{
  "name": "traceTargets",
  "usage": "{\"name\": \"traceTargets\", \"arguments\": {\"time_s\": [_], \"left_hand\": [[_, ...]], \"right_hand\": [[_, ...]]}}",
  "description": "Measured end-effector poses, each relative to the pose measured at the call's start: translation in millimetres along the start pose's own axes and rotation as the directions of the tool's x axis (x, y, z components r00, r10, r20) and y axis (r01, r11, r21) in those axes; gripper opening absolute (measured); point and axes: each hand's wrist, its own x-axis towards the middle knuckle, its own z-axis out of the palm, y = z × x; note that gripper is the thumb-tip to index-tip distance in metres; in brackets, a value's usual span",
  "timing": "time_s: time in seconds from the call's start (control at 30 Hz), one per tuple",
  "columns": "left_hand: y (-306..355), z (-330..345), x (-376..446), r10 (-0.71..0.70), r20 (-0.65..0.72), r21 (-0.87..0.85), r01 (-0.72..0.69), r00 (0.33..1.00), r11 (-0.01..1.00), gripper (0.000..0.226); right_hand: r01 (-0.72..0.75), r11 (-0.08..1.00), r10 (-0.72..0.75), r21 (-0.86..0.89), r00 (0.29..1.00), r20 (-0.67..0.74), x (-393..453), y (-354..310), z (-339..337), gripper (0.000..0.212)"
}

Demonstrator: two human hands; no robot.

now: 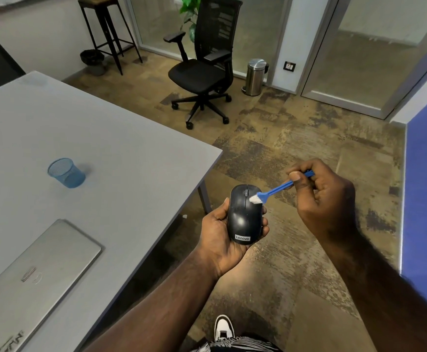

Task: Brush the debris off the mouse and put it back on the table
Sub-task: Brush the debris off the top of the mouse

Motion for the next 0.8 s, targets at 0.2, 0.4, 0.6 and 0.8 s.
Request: {"name": "traceTargets", "arguments": {"time_s": [0.2, 0.4, 0.6, 0.8], "left_hand": [[-1.0, 1.3, -2.2, 0.009, 0.01, 0.023, -0.009, 1.0, 1.0, 0.058], [1.4, -1.2, -5.1, 0.027, 0.02, 0.015, -0.027, 0.999, 1.0, 0.057], [1.3, -0.8, -3.2, 0.058, -0.042, 0.011, -0.057, 0.997, 0.998, 0.054], [1.3, 3.4, -6.5, 0.051, -0.072, 0.04, -0.049, 0.996, 0.998, 0.055]], "right_hand": [[-0.032, 0.998, 0.03, -0.049, 0.999, -0.025, 1.9, 2.8, 2.1, 0.014], [0.02, 0.997, -0.019, 0.075, 1.0, -0.003, -0.6, 2.8, -5.0, 0.011], [0.068, 0.993, -0.072, 0.095, 0.997, 0.035, -6.5, -1.0, -2.7, 0.015], [0.044, 0.997, -0.045, 0.068, 0.999, 0.016, -10.3, -5.3, -0.2, 0.014]]}}
